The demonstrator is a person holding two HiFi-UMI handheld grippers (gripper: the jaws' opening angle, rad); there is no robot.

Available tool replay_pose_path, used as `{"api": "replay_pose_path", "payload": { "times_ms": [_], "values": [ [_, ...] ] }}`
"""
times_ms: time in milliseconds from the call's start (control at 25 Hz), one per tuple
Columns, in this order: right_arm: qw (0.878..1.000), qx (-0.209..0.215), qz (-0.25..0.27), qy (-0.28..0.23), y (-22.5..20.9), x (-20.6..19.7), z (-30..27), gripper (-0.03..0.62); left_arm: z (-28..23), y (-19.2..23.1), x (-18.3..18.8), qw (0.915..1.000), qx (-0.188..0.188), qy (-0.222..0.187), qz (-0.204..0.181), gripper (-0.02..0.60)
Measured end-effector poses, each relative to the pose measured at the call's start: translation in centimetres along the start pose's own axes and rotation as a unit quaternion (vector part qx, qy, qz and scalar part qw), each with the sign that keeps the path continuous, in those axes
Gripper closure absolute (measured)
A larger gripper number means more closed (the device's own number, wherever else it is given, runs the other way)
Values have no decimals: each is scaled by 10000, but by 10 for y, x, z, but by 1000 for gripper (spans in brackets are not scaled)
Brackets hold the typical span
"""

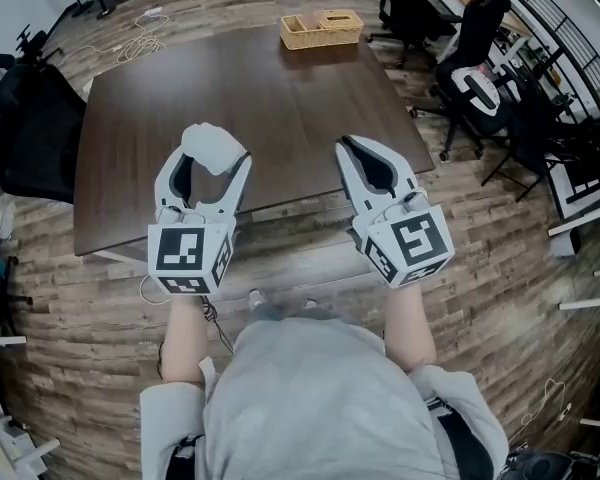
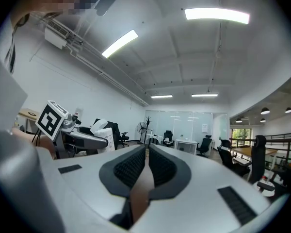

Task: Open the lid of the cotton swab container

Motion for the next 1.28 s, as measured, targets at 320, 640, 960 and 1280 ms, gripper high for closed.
{"api": "replay_pose_path", "payload": {
  "times_ms": [320,640,960,1280],
  "values": [
    [10000,-40,-45,-49,-9,-4,22,566,18,-10,-4,9996,273,13,80,256],
    [9999,20,-77,-113,-13,-5,38,566,30,-18,-3,9987,498,3,119,256],
    [9998,78,-46,-172,-14,-3,48,566,36,-29,4,9983,560,-85,124,256],
    [9997,67,-49,-224,-14,-1,56,566,38,-39,10,9984,520,-173,120,256]
  ]
}}
Point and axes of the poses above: the fingertips, and each gripper's own axes: z backward along the fingers, y to its left, x out of its top, the point moved 2 cm from there along z, backward along the fingers, and after that the axes turned 2 degrees about z, right-handed, at the moved point
